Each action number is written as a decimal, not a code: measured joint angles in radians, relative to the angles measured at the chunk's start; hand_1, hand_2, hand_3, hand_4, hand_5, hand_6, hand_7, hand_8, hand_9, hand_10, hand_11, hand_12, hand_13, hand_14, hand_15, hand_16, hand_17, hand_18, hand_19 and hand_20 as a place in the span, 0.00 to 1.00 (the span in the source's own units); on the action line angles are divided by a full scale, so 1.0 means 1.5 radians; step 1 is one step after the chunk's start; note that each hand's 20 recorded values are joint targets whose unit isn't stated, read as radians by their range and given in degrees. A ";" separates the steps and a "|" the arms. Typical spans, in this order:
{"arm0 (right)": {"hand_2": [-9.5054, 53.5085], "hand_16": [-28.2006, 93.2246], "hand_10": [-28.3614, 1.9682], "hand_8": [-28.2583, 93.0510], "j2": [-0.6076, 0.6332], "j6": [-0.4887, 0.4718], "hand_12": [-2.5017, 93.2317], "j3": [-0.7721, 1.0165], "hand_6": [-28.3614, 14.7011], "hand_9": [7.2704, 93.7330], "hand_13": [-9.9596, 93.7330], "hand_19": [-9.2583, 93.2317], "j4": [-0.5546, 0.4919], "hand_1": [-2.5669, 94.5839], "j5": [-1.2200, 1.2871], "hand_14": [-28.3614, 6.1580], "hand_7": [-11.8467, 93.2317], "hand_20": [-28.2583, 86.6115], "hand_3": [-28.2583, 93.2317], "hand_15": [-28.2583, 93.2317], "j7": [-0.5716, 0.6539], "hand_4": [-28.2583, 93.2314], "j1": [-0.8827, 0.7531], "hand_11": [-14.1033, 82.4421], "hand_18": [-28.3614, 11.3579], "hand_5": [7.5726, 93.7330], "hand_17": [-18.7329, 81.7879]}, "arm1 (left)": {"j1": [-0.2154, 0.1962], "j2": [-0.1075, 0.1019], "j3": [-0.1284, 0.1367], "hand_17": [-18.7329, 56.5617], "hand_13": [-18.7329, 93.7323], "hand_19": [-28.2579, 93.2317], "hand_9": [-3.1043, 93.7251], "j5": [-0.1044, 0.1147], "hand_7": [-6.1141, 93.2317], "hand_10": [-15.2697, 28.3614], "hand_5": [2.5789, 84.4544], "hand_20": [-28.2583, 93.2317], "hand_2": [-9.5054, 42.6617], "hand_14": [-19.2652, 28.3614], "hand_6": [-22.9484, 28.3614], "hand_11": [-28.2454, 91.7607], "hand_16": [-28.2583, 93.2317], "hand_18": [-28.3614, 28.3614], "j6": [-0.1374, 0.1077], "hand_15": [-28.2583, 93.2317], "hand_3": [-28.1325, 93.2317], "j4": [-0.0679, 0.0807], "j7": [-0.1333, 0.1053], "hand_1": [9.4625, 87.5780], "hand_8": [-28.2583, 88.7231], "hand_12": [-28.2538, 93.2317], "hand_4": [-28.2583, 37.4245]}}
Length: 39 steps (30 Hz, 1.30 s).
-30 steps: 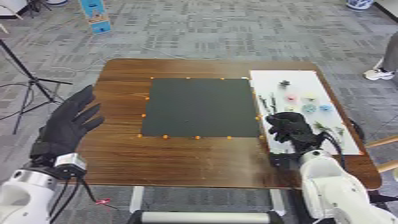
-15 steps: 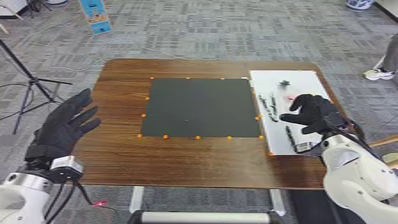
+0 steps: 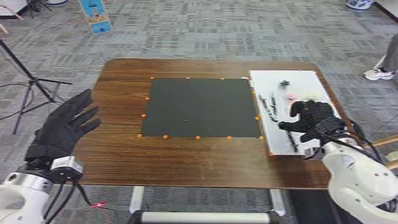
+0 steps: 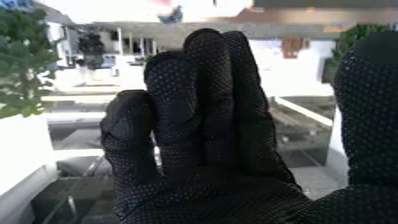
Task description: Arrange flowers
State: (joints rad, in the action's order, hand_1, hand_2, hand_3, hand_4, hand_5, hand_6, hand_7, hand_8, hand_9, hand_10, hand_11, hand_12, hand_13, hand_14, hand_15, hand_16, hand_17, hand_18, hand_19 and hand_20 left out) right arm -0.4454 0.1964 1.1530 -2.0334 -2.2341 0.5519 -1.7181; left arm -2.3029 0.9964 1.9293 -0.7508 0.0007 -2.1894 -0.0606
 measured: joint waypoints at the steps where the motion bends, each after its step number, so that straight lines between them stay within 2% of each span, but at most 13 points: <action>1: 0.00 0.47 0.54 0.12 0.001 -0.004 0.35 0.000 0.61 0.63 0.66 0.97 0.002 0.32 -0.001 0.48 0.51 0.64 0.79 0.83 0.000 0.00 -0.003 0.65 0.23 0.54 0.51 | 0.000 0.000 0.000 0.11 0.29 0.54 0.19 0.000 0.23 0.53 0.23 0.29 0.00 0.67 0.50 0.34 0.26 0.82 0.000 0.34 0.72 0.000 0.000 0.26 0.16 0.38 0.00; 16: 0.00 0.48 0.54 0.12 -0.004 -0.045 0.35 -0.025 0.61 0.61 0.64 0.95 0.038 0.31 -0.012 0.46 0.50 0.65 0.80 0.84 0.014 0.00 -0.002 0.64 0.22 0.53 0.49 | -0.001 0.001 0.003 0.11 0.29 0.54 0.19 0.000 0.23 0.53 0.23 0.29 0.00 0.66 0.49 0.34 0.26 0.82 0.000 0.33 0.72 0.000 0.000 0.25 0.16 0.38 0.00; 22: 0.00 0.47 0.54 0.12 -0.002 -0.068 0.35 0.003 0.61 0.61 0.64 0.95 0.040 0.30 -0.012 0.46 0.50 0.65 0.82 0.84 0.006 0.00 -0.024 0.64 0.22 0.53 0.49 | -0.001 0.002 0.006 0.11 0.29 0.54 0.19 0.000 0.23 0.53 0.23 0.29 0.00 0.66 0.49 0.34 0.26 0.82 0.000 0.33 0.72 -0.001 0.000 0.26 0.16 0.38 0.00; 32: 0.00 0.47 0.52 0.12 0.001 -0.083 0.37 0.030 0.60 0.64 0.64 0.94 0.039 0.30 -0.016 0.45 0.61 0.65 0.82 0.84 0.004 0.00 -0.058 0.69 0.21 0.59 0.49 | -0.002 0.002 0.009 0.10 0.29 0.54 0.20 0.000 0.24 0.53 0.23 0.29 0.00 0.66 0.49 0.34 0.26 0.82 0.000 0.34 0.72 -0.001 0.000 0.26 0.16 0.38 0.00; 39: 0.00 0.53 0.54 0.11 0.001 -0.091 0.41 0.009 0.63 0.69 0.68 0.98 0.033 0.31 -0.017 0.45 0.65 0.68 0.81 0.87 0.000 0.00 -0.048 0.73 0.19 0.64 0.51 | -0.002 0.002 0.009 0.10 0.29 0.54 0.20 0.000 0.24 0.53 0.23 0.29 0.00 0.66 0.48 0.34 0.26 0.82 0.000 0.33 0.72 -0.001 0.000 0.26 0.16 0.38 0.00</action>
State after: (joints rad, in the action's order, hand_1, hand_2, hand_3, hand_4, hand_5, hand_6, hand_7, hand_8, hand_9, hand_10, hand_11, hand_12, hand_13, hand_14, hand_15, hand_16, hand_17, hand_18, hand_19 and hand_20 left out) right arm -0.4441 0.0600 1.1661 -1.9838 -2.2600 0.5519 -1.7898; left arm -2.3054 0.9994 1.9429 -0.7502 0.0005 -2.1910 -0.0612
